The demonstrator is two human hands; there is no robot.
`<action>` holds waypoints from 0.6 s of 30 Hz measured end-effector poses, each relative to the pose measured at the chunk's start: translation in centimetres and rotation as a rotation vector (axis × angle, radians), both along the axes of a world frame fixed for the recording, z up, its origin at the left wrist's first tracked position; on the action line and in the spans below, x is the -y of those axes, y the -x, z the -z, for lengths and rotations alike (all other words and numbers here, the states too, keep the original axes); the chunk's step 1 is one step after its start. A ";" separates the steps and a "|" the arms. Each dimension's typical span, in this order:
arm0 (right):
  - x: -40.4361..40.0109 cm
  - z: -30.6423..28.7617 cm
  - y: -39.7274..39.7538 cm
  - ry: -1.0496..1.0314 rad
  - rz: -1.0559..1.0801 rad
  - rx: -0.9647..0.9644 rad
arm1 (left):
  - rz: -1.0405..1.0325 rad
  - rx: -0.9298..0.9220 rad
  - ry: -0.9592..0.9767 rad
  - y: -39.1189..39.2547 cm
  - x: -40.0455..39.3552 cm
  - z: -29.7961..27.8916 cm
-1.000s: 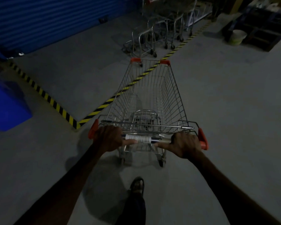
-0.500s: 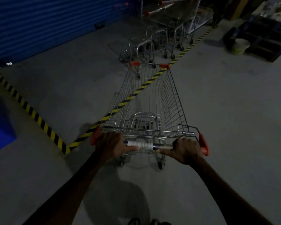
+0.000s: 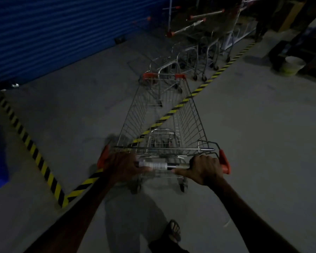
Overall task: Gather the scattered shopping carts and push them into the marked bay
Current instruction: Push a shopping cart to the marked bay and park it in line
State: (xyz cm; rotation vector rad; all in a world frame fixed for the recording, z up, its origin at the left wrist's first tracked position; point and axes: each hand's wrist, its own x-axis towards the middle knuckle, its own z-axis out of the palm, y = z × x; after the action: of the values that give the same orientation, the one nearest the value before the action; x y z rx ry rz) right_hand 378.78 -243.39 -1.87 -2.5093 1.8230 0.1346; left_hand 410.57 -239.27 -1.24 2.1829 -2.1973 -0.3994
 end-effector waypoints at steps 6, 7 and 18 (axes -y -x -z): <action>13.3 -0.8 -0.8 -0.043 -0.087 0.000 | -0.098 0.009 -0.018 -0.1 11.0 0.2; 15.3 -0.8 -0.9 -0.044 -0.099 -0.001 | -0.122 -0.001 -0.013 0.0 12.5 0.4; 37.6 -1.6 -3.9 -0.008 -0.247 -0.036 | -0.294 -0.009 0.042 -1.3 29.8 2.1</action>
State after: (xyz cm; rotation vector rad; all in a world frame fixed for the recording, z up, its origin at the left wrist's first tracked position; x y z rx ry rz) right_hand 382.68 -280.96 -0.23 -2.7332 1.5121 0.1948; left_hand 411.90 -269.04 -3.38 2.4226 -1.8196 -0.3470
